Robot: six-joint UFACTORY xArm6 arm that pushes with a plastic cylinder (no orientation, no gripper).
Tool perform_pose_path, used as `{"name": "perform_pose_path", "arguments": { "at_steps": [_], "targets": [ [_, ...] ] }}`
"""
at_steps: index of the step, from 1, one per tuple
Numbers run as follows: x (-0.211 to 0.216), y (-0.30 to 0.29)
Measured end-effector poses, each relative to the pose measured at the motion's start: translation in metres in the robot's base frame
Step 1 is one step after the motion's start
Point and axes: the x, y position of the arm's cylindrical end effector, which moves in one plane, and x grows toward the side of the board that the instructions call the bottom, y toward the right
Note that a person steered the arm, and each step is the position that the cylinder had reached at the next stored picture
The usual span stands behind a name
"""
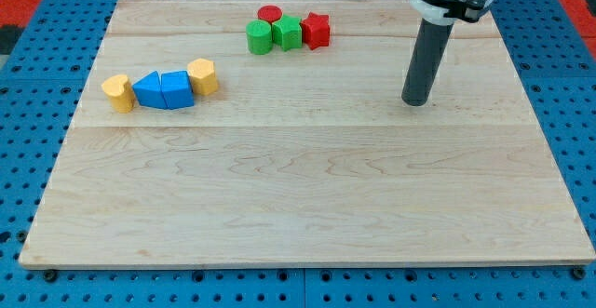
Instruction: Separate the green blocks from red blocks
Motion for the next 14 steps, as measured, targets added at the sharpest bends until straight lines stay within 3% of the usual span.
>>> {"name": "perform_pose_path", "arguments": {
  "at_steps": [3,4,6,8,10,11,12,13,14],
  "targets": [
    [0.0,-0.001],
    [0.0,-0.019],
    [-0.005,-0.112],
    [-0.013,-0.126],
    [-0.064,-0.118],
    [-0.086,-0.06],
    [-0.136,-0.054],
    [-0.174,-0.051],
    [-0.172,-0.107]
  ]
}}
